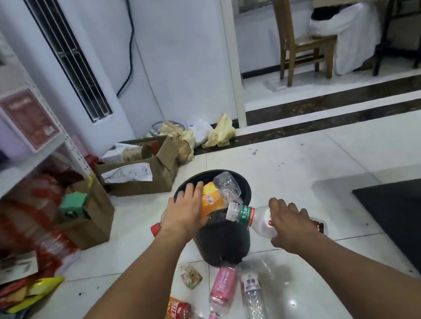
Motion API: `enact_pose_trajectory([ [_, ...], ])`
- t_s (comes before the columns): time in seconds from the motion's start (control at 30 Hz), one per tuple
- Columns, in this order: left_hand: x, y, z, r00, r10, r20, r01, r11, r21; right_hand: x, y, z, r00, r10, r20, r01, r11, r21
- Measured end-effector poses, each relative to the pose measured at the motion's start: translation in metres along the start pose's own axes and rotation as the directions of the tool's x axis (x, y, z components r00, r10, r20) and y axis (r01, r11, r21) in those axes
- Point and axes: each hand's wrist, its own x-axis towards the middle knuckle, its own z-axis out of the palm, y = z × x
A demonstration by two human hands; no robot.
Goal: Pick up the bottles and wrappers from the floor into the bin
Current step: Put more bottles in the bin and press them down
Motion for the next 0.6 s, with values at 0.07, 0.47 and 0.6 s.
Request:
enact_pose_trajectory([
  [0.07, 0.011, 0.005, -0.016, 1.000, -0.018, -0.021, 0.018, 1.000, 0.006, 0.008, 0.005, -0.019, 1.000, -0.012, -0.005, 0.011, 1.000, -0.016],
  [0.47, 0.091, -0.013, 0.007, 0.993, 0.002, 0.118, -0.015, 0.994, 0.110, 0.083, 0.013, -0.027, 0.997, -0.043, 0.063, 0.048, 0.996, -0.069],
  [0.6, 0.119, -0.024, 0.044, 0.963, -0.007, 0.270, -0.020, 0.995, 0.096, 0.134, 0.014, -0.036, 0.996, -0.083, 0.029, 0.084, 0.996, -0.014],
])
